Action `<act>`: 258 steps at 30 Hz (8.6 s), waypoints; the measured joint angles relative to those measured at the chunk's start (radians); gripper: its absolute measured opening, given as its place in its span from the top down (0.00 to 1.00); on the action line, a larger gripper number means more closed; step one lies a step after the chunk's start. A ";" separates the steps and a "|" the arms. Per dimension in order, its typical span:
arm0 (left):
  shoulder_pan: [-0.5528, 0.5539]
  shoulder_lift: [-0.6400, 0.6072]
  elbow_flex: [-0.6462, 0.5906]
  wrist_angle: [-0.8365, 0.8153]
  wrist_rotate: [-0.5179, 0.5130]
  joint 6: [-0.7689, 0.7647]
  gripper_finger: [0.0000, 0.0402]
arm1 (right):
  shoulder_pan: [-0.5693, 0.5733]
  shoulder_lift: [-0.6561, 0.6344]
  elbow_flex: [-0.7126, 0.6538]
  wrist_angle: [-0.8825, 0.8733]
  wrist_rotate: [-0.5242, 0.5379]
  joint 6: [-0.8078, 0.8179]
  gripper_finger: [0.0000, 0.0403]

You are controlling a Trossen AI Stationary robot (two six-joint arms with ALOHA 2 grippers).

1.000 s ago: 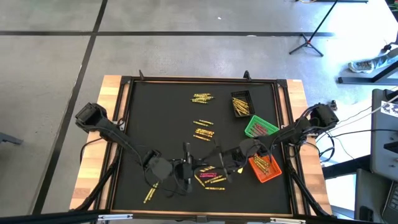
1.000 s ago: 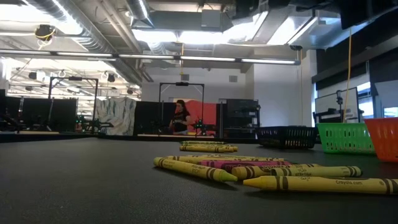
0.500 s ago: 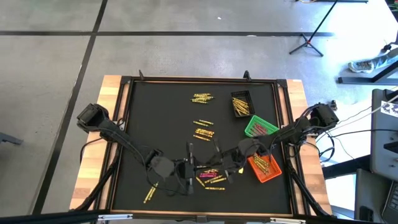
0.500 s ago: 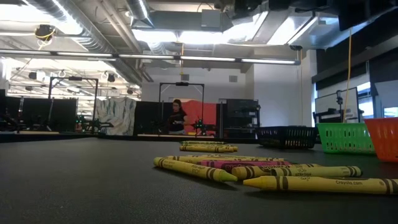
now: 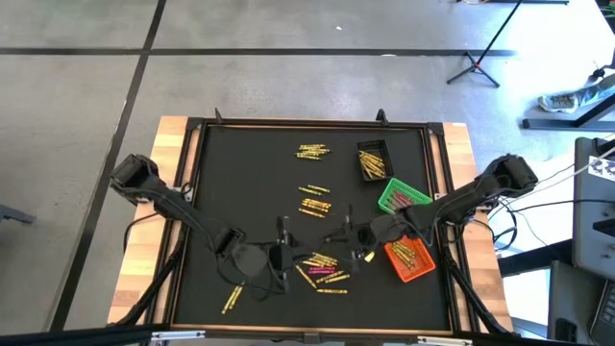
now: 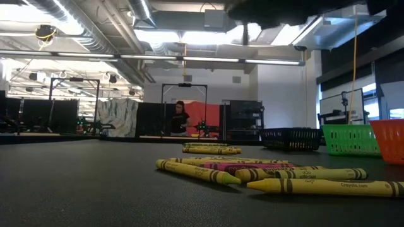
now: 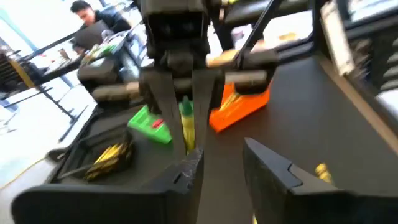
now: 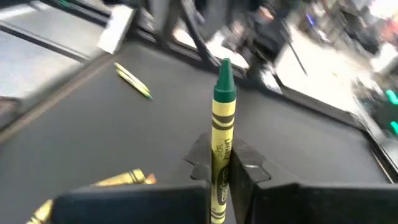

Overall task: Sort crayons
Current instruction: Put the green crayon into the orange basket, then put the light green crayon into the orange basket

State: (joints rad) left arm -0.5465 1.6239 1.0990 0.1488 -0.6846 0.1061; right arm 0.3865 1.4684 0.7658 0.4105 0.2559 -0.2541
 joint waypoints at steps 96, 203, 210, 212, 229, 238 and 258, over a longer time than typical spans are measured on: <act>-0.337 -0.082 -0.279 -0.575 0.589 -1.860 0.75 | 0.287 -0.019 -0.106 -0.522 0.904 0.628 0.44; 0.202 0.216 -0.279 0.973 0.449 0.215 0.98 | 0.078 0.025 -0.105 0.219 0.074 0.176 0.50; 0.200 0.224 -0.279 0.984 0.425 0.219 0.98 | 0.077 0.118 -0.104 0.381 0.047 0.087 0.58; 0.200 0.224 -0.279 0.984 0.424 0.219 0.98 | 0.077 0.121 -0.104 0.400 0.047 0.060 0.65; 0.194 0.223 -0.280 0.927 0.358 0.169 0.88 | 0.077 0.073 -0.102 0.245 0.100 0.040 0.97; 0.178 0.221 -0.280 0.852 0.272 0.166 0.73 | 0.144 -0.088 -0.103 -0.126 0.215 0.210 0.93; 0.183 0.220 -0.280 0.809 0.274 0.166 0.74 | 0.464 -0.371 -0.062 -1.253 0.108 1.357 0.95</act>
State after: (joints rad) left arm -0.3636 1.8442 0.8192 0.9574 -0.4103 0.2718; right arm 0.8501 1.0970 0.7040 -0.8424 0.3641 1.1028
